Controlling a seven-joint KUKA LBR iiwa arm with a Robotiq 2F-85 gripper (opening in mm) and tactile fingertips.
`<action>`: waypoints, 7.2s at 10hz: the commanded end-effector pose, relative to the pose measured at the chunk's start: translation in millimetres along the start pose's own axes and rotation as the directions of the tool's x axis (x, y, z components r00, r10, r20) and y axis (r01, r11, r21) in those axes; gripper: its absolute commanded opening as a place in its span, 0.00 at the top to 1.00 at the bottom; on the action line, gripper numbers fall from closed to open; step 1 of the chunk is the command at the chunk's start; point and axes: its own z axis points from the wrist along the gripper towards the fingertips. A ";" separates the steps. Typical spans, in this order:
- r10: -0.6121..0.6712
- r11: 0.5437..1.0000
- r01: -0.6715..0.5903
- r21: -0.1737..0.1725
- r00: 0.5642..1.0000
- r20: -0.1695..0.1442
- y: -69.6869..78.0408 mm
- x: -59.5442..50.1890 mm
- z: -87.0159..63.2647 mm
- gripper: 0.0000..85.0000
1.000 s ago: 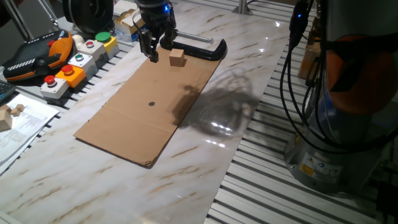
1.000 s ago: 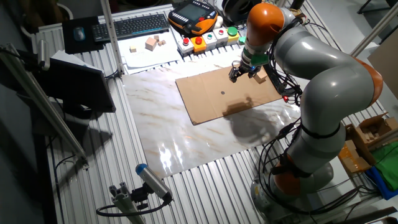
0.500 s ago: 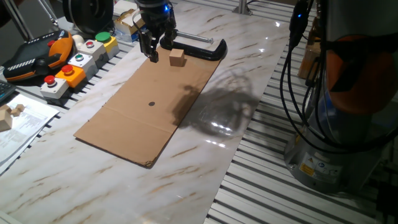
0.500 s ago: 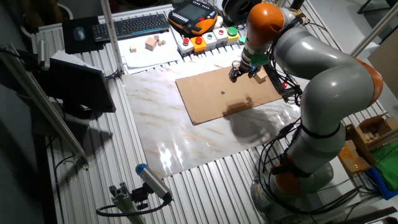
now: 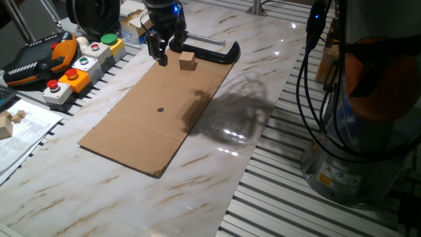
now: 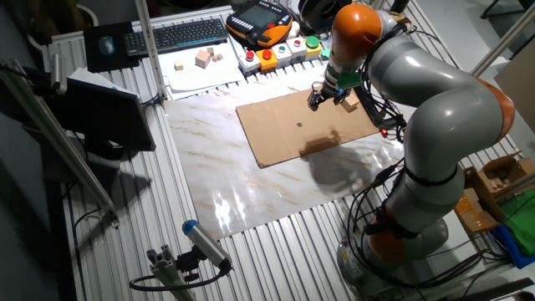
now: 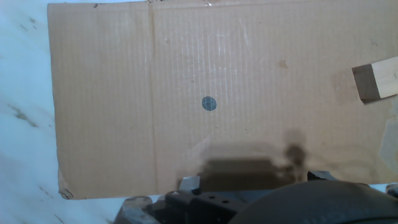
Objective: Hold a small block with the gripper and sweep it from left to right on the table
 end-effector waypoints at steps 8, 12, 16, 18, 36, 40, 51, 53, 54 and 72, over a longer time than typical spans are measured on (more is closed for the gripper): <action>-0.066 0.992 0.067 0.111 0.998 -0.015 -4.5 -5.6 2.4 0.99; -0.091 0.992 0.092 0.085 0.996 -0.012 -32.3 -18.6 25.6 0.99; -0.104 0.992 0.106 0.067 0.994 -0.022 -55.0 -26.3 43.5 0.99; -0.111 0.992 0.112 0.053 0.994 -0.018 -65.0 -29.2 53.0 0.99; -0.075 0.996 0.074 0.043 0.997 0.029 -135.7 -33.4 109.8 0.99; -0.101 0.995 0.101 0.012 0.995 0.018 -135.4 -33.3 111.1 0.99; -0.049 0.999 0.049 0.003 0.998 0.030 -133.2 -33.2 109.3 0.99; -0.063 0.998 0.063 -0.001 0.997 0.033 -141.0 -37.3 106.7 0.99; -0.067 0.998 0.068 -0.003 0.997 0.030 -144.1 -39.6 106.7 0.99; -0.163 0.987 0.163 -0.004 0.986 0.045 -189.3 -75.1 127.1 0.99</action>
